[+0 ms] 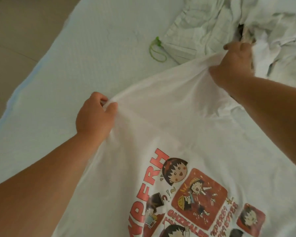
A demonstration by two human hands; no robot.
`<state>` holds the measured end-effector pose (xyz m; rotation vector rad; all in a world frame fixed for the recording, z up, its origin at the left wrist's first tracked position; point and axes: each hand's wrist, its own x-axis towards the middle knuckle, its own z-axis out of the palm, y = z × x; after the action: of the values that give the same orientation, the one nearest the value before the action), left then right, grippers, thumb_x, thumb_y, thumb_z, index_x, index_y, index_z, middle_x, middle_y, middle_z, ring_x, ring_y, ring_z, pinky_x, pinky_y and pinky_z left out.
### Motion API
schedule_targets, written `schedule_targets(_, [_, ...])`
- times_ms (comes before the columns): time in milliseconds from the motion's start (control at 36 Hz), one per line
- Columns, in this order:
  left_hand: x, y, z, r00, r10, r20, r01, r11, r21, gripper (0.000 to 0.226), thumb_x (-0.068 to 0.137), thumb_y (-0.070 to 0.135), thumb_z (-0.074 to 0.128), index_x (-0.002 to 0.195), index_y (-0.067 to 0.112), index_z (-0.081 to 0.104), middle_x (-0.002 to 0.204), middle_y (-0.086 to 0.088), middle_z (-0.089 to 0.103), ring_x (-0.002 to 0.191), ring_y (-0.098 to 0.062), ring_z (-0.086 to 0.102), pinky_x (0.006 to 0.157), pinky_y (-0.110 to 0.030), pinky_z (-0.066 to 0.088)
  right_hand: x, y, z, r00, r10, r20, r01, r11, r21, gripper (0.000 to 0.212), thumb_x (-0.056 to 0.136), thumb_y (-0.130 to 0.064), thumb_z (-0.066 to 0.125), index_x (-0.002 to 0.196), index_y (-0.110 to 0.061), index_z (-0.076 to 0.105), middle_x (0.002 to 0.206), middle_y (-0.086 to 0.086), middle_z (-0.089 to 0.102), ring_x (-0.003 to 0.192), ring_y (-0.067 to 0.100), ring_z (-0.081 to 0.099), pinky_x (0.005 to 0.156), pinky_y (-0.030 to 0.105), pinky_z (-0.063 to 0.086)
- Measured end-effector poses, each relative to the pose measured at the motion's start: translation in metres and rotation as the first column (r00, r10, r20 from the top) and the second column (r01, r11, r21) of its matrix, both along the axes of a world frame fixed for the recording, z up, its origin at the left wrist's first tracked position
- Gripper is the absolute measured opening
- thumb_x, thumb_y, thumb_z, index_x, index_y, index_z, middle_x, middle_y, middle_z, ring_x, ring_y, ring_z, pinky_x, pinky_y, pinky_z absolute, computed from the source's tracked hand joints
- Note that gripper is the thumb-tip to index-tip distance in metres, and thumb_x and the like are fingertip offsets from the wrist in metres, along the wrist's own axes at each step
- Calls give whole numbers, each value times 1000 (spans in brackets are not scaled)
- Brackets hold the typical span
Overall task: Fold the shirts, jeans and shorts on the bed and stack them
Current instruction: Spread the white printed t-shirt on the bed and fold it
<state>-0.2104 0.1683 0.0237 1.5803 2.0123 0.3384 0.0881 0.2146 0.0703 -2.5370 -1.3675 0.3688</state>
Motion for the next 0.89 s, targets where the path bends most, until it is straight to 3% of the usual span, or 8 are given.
schedule_targets(56, [2,-1,2,993,-78,-85,86,992,92,40,83,34,63,116,14,55,112,-10,58,106,-32,52,86,-39,39,-22,-10,-4,993,111,29,-112,993,48,65,82,-17,60,140,-18,31,150,6,18,138,27,21,110,33,21])
schedule_targets(167, [21,-26,11,887,-455,-80,455,830,323,49,81,36,51,120,8,60,125,-17,58,121,-37,50,97,-47,37,-64,-62,-17,888,455,64,-460,882,100,55,83,-23,60,134,-12,43,145,14,32,135,32,26,109,42,21])
schedule_targets(278, [29,-46,-10,613,-778,-142,784,620,-15,56,93,50,31,145,32,30,158,-5,15,146,-25,6,115,-43,2,-50,-118,-40,967,251,-32,-252,968,-7,51,87,-34,54,132,-11,46,143,12,33,134,28,26,109,43,17])
schedule_targets(417, [21,-44,-33,531,-795,-292,810,578,-98,65,84,62,4,146,44,-1,157,9,-10,144,-14,-14,108,-37,-22,3,-135,-58,973,230,5,-218,926,-308,61,95,-46,38,149,-23,20,158,2,6,144,20,6,114,40,8])
schedule_targets(528, [22,-42,-27,570,-793,-214,802,594,-65,60,91,55,29,147,39,19,158,6,4,146,-16,-3,111,-35,-14,4,-128,-55,962,272,-18,-269,938,-220,67,92,-38,51,149,-19,20,158,5,8,144,24,5,115,38,7])
schedule_targets(639, [12,-50,-1,780,-626,-10,621,772,135,46,78,25,56,121,8,62,134,-18,52,131,-37,40,108,-50,27,-1,-141,-41,998,55,-27,-54,998,17,62,87,-26,60,140,-8,34,146,15,29,135,31,23,112,41,19])
schedule_targets(722, [-7,-70,8,910,-406,-82,414,896,161,43,74,20,59,114,4,63,122,-22,57,119,-41,48,101,-48,34,5,-146,-39,974,-211,-88,191,962,-193,70,89,-37,56,142,-2,26,143,20,30,133,36,24,111,41,17])
schedule_targets(889, [-31,-99,2,991,-85,-100,83,996,-31,56,75,20,71,124,3,50,119,-19,53,113,-36,44,97,-38,30,24,-129,-32,994,-89,-66,53,901,-430,36,86,-43,57,108,-14,60,114,17,59,109,37,51,96,46,40])
